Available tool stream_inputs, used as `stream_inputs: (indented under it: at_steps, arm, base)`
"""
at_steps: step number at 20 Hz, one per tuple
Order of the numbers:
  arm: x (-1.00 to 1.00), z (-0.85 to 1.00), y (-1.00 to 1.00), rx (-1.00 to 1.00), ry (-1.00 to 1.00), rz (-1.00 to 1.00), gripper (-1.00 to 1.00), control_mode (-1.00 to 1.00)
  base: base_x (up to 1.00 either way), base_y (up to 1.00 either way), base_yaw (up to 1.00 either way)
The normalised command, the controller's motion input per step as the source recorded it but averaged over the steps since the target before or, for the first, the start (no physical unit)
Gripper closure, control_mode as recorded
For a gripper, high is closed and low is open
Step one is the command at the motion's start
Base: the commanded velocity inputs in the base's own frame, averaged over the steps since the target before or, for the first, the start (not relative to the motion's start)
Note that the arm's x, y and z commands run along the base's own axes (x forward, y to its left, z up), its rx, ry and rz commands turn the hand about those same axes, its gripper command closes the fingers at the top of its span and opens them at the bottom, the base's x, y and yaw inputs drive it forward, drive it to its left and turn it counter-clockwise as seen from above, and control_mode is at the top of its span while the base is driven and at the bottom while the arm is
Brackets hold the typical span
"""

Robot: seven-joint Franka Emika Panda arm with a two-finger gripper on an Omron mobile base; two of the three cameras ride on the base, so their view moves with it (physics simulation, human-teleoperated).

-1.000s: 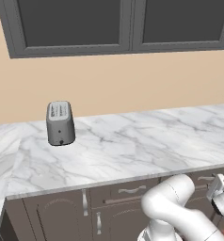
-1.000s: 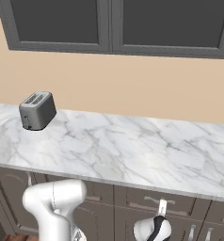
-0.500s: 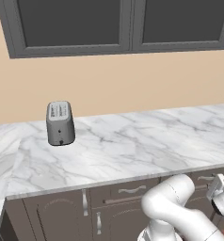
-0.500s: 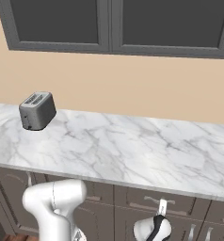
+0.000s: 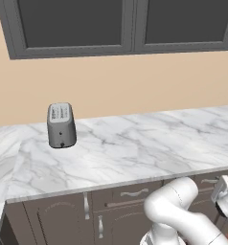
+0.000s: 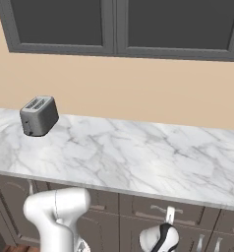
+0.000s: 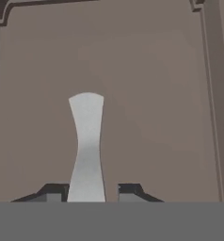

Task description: Take the pizza cutter from the drawer on the right and place it on the dining counter for cutting.

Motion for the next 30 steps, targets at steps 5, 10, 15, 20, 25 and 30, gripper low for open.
stream_inputs:
  at_steps: [5, 10, 15, 20, 25, 30]
  arm:
    - [0.0, 0.0, 0.0, 0.0, 0.0, 0.0, 1.0, -1.0]
    - [-0.16, 0.0, -0.02, 0.0, 0.0, 0.0, 1.0, -1.0]
    - [-0.54, 0.0, -0.25, 0.0, 0.0, 0.0, 1.0, -1.0]
    - [-0.72, 0.0, -0.43, 0.0, -0.01, 0.0, 1.0, -1.0]
    - [-0.87, 0.0, -0.5, 0.0, 0.0, 0.02, 1.0, -1.0]
    - [-0.89, 0.0, -0.46, 0.0, 0.0, 0.01, 1.0, -1.0]
  base:
    - [0.0, 0.0, 0.0]
    - [0.0, 0.0, 0.0]
    - [0.0, 0.0, 0.0]
    - [0.0, 0.0, 0.0]
    - [0.0, 0.0, 0.0]
    - [0.0, 0.0, 0.0]
